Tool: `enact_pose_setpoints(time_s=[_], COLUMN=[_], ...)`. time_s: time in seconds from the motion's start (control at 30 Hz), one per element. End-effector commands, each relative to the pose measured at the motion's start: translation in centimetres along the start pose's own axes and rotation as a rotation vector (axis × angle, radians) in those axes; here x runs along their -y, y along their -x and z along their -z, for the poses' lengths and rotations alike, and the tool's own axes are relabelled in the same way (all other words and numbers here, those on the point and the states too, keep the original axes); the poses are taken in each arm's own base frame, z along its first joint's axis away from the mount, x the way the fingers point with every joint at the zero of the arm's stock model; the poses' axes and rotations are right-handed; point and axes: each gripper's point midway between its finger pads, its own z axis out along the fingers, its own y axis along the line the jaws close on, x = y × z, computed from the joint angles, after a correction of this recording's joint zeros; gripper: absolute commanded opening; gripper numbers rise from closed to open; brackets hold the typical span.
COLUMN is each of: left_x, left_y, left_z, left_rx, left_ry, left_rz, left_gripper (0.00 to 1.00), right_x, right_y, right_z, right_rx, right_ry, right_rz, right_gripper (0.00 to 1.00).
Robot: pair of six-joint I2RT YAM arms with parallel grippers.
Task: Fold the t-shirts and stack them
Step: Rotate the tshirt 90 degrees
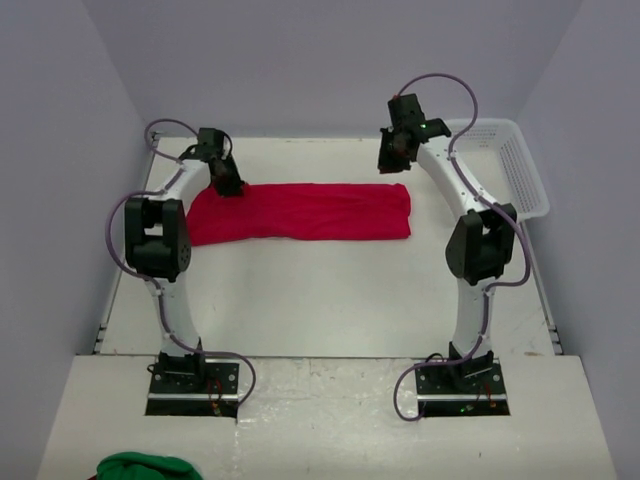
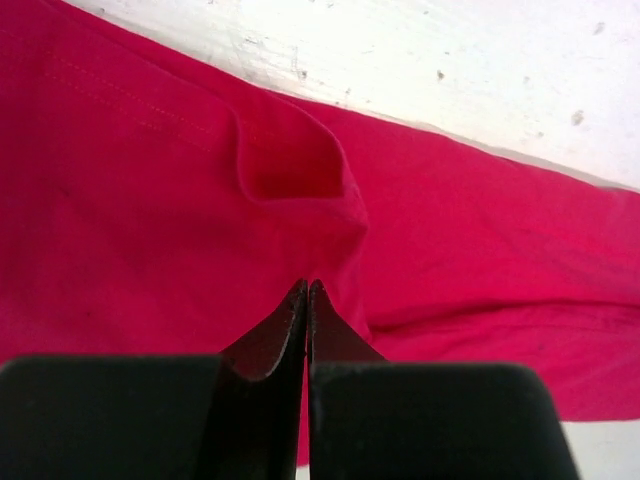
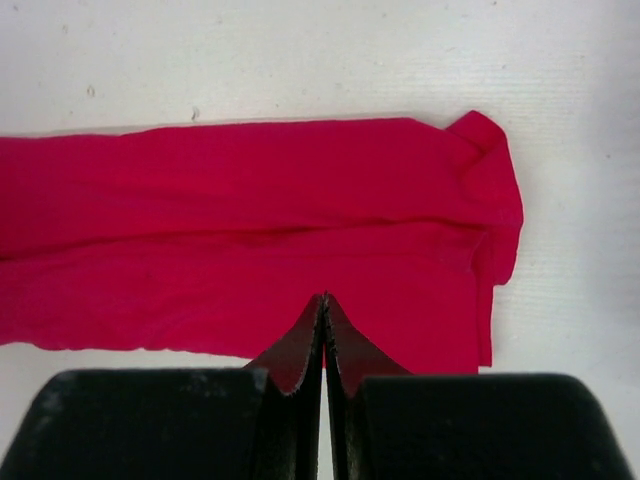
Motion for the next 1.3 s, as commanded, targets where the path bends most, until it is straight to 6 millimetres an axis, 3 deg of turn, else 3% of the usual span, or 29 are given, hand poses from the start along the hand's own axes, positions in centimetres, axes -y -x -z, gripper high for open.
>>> enact_pose_setpoints(time_s=[0.0,0.3,0.57,0.83,1.27], left_x=[0.4,0.8,1.6,1.9,1.7], left_y=[1.2,1.9,2.7,1.6,0.6], left_z=[-0.8,-3.2,-4.7,-6.5,-6.9], left_rx=[0.014,-0.004,-0.016,-0.069,-0.095], left_ry=[0.008,-0.001,-0.032,-0.050,-0.039], left_rz=[-0.007,-0.017,-0.020,-0.023,-0.033], left_gripper=[0.00,0.00,0.00,0.00,0.00], right_x=[0.0,-0.1,-0.5,-1.7,-1.6], right_y=[-1.2,-5.3,-8.6,-11.2,-12.8], right_z=[0.4,-3.9,-4.9,-5.4,-7.4], right_rx=[-0.056,-0.196,-0.300,-0.393,-0.428], right_ry=[-0.004,-0.035,-0.025,0.037,0.019], right_rz=[0.038,0.033,-0.059,-0.089,-0.069], right_gripper=[0.00,0.00,0.00,0.00,0.00])
